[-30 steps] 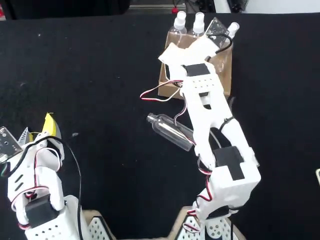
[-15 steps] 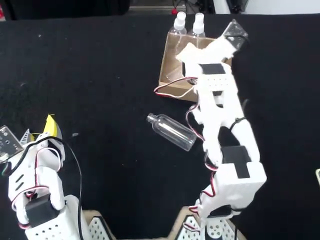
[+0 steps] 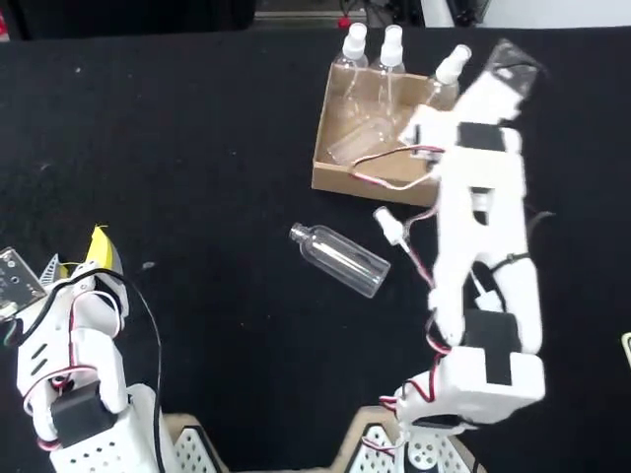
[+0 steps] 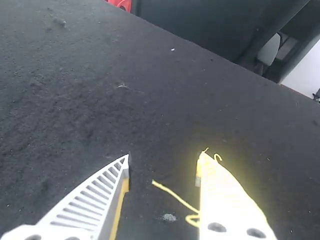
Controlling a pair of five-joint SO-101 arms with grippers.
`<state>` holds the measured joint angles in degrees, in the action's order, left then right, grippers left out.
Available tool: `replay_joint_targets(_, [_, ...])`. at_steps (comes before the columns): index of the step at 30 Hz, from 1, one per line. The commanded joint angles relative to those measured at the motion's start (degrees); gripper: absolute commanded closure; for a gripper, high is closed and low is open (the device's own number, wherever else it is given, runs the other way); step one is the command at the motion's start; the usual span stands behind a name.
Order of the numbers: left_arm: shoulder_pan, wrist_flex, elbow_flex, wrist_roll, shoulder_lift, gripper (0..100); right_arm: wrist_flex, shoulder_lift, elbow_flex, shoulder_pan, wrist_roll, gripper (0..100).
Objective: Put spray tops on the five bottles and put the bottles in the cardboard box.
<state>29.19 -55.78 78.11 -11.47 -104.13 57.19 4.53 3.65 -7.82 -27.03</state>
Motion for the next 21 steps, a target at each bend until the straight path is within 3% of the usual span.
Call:
replay_joint_targets(1, [0.0,0.1,-1.1,-0.4,-0.4,79,-3.6,-0.5,-0.6,-1.6,5.6,53.8])
replay_joint_targets(9, [0.0,0.0,-0.9,-0.4,-0.4,79,-8.1,13.9,-9.3,-3.4,24.1,77.8])
replay_joint_targets(21, [0.0,0.2,-0.9,-0.4,-0.4,79,-8.4,22.5,-15.6,-9.1,27.3,79.7])
